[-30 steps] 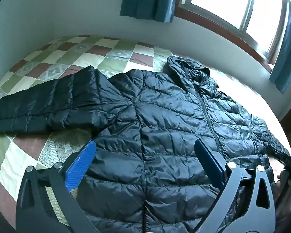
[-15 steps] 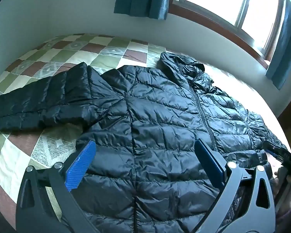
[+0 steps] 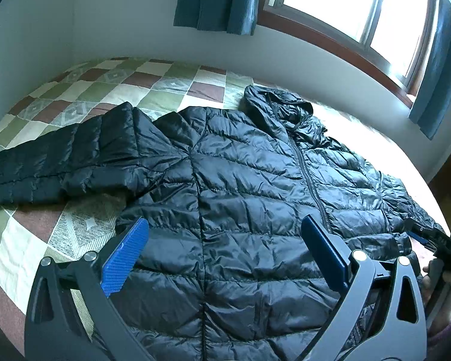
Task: Fold large clothes
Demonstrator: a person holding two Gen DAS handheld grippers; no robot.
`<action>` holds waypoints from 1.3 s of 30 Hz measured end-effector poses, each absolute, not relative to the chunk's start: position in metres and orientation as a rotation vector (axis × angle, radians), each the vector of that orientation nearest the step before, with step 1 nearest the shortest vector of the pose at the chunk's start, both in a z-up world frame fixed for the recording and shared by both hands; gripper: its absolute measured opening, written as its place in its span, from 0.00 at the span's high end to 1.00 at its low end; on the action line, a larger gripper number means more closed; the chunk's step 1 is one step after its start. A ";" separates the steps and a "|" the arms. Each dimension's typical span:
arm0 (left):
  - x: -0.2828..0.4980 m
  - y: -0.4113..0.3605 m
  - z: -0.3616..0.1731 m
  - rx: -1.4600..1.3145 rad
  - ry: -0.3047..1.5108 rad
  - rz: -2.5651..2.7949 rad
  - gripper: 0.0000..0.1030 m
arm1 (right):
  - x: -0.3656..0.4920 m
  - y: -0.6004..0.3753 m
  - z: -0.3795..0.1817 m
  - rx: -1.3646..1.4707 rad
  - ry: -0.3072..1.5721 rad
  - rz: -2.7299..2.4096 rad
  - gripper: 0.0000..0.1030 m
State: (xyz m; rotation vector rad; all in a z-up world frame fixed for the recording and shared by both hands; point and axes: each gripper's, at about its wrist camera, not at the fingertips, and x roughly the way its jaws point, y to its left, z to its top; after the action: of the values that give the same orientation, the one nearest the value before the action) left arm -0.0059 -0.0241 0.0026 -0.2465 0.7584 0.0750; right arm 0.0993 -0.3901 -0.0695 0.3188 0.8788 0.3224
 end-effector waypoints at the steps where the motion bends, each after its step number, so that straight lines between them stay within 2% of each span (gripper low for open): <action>1: -0.006 -0.024 0.003 -0.248 0.759 0.073 0.02 | 0.099 -0.390 -0.070 0.318 0.879 0.322 0.05; 39: -0.007 -0.025 0.002 -0.250 0.756 0.077 0.02 | 0.098 -0.386 -0.076 0.340 0.894 0.336 0.04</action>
State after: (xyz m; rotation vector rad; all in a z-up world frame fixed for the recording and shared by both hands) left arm -0.0072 -0.0248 0.0021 -0.2498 0.7563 0.0767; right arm 0.0975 -0.3860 -0.0764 0.3399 0.8942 0.3365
